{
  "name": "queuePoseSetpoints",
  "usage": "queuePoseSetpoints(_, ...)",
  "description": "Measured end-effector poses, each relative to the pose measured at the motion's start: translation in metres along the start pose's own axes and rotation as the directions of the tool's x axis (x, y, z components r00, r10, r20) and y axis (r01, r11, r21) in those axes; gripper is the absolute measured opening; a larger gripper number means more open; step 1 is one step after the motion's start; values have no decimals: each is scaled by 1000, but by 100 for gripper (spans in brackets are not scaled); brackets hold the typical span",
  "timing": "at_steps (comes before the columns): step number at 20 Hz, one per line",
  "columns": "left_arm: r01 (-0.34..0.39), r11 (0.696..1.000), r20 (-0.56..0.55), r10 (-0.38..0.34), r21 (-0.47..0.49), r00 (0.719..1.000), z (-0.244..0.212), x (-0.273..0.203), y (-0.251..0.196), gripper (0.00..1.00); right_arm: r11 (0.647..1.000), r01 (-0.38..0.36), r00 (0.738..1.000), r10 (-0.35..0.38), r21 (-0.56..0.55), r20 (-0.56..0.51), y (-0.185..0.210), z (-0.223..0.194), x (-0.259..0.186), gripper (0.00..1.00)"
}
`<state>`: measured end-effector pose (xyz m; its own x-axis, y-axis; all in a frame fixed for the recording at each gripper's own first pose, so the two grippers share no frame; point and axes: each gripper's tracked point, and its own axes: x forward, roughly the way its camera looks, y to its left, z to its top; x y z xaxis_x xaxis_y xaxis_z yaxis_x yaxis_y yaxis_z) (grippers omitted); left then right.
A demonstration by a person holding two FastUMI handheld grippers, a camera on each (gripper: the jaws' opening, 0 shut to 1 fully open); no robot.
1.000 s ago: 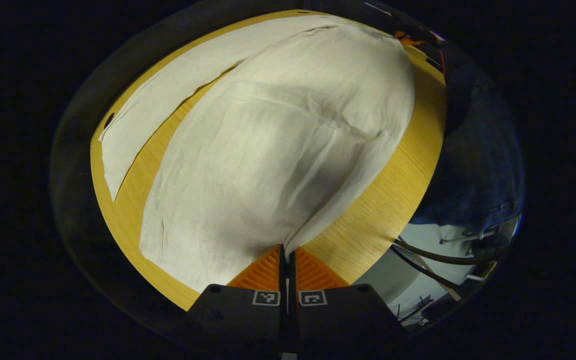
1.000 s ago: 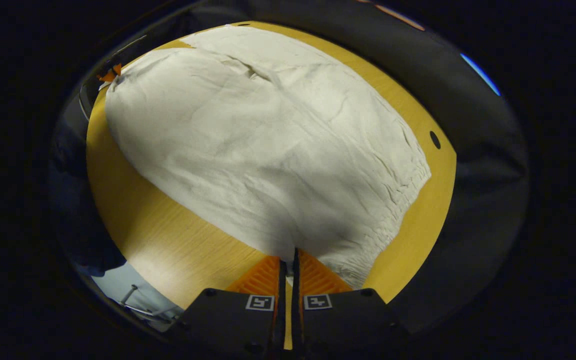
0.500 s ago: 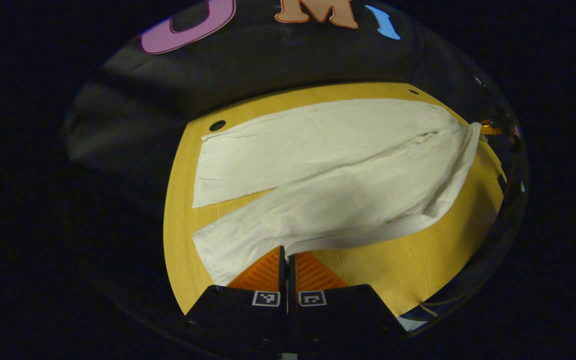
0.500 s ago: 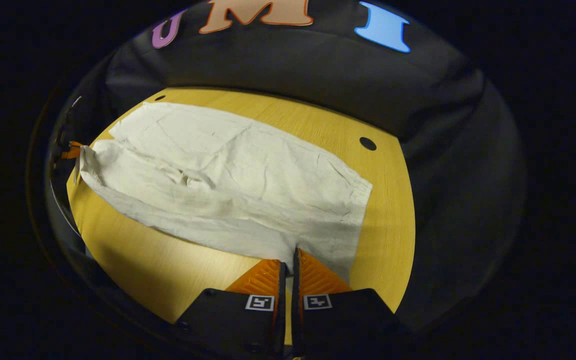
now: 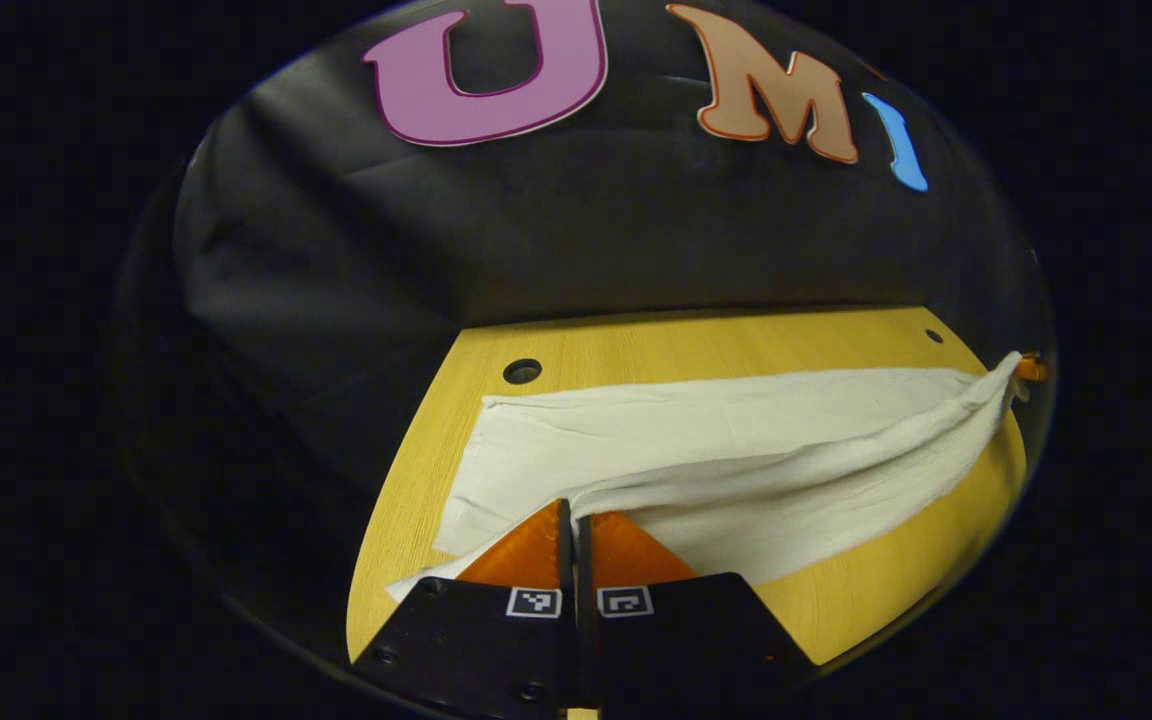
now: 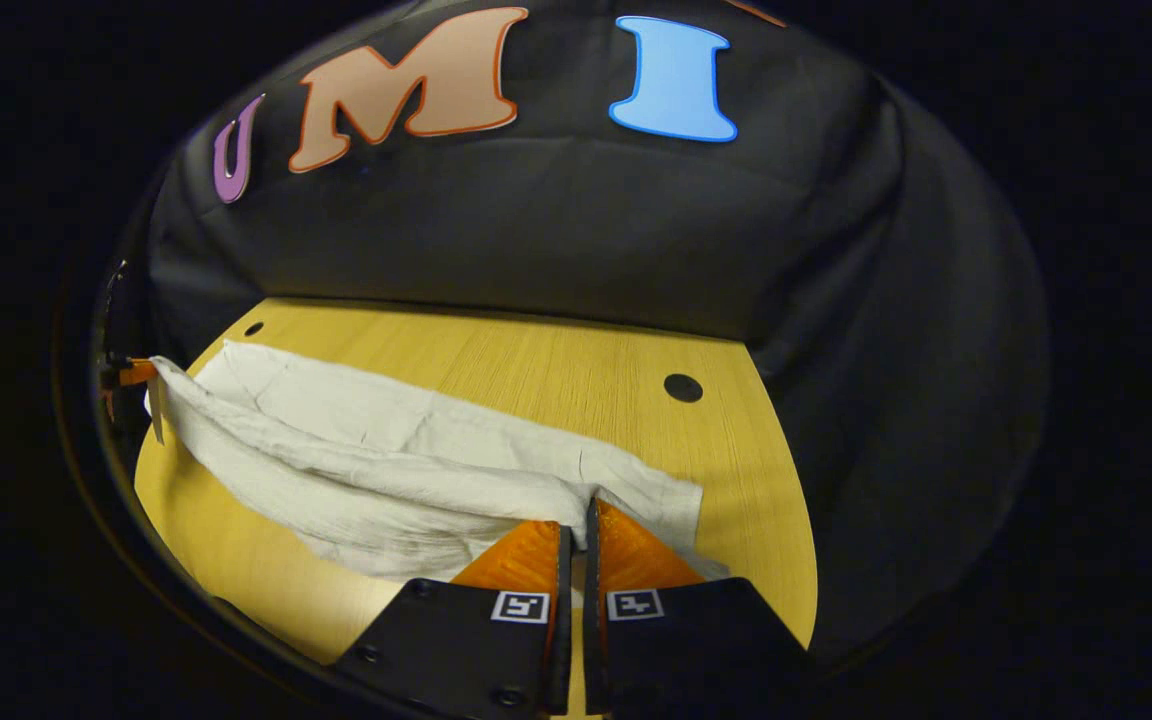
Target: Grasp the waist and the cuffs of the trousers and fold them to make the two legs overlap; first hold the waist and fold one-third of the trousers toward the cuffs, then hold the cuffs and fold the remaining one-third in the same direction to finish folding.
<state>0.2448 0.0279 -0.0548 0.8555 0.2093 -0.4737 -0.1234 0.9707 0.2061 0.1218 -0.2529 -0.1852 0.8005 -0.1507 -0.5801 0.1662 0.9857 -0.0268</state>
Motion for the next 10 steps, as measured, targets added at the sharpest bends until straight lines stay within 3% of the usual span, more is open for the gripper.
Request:
queuePoseSetpoints(6, -48, 999, 39, 48, 2, 998, 46, 25, -23, 0, 998, 22, 1000, -22, 51, 5, 4, 15, 71, 5)
queuePoseSetpoints(10, -59, 998, 46, 58, 6, 997, 59, 28, -46, 0, 991, 20, 1000, -17, 130, -20, 4, -1, 115, 5)
